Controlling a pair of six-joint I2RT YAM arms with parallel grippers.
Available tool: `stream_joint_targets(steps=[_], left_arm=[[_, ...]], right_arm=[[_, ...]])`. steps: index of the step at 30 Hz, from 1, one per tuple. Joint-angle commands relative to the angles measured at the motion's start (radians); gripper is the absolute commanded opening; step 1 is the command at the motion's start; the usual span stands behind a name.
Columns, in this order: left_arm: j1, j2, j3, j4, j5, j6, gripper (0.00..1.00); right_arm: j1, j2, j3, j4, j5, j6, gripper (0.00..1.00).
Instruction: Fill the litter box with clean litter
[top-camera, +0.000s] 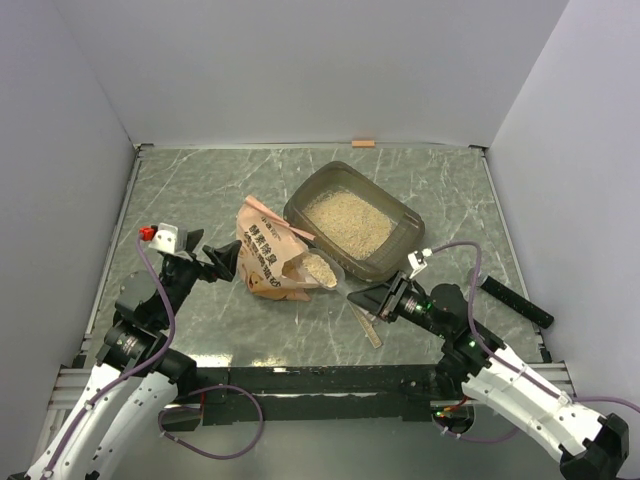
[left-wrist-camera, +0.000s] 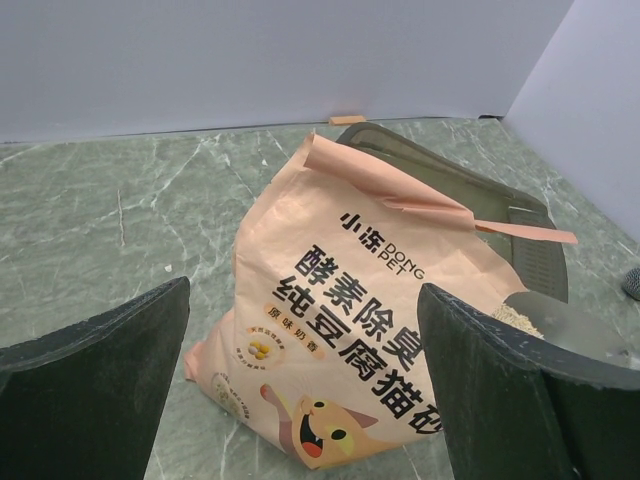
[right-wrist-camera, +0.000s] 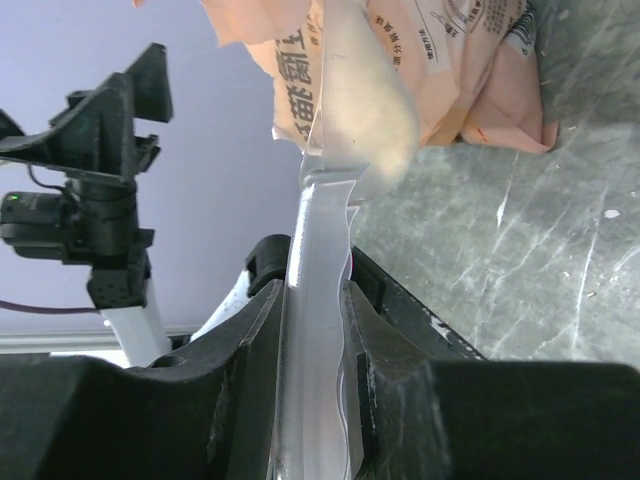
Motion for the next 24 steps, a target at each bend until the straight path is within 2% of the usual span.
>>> stream_joint_targets(steps=[1, 6, 13, 24], left_arm=[[-0.003, -0.007, 0.022, 0.046, -0.015, -0.007, 0.99], [-0.003, -0.004, 0.023, 0.043, -0.013, -0.006, 0.99], [-0.003, -0.001, 0.025, 0.038, -0.010, -0.004, 0.99], [-0.003, -0.004, 0.025, 0.044, 0.005, -0.006, 0.99]], right_arm=[[-0.003, -0.057, 0.005, -0.014, 0.029, 0.048, 0.00], [-0.005, -0.091, 0.025, -0.070, 0.080, 0.074, 0.00], [-0.005, -0.103, 0.044, -0.054, 0.192, 0.106, 0.00], [-0.005, -0.052, 0.093, -0.074, 0.467, 0.140, 0.00]])
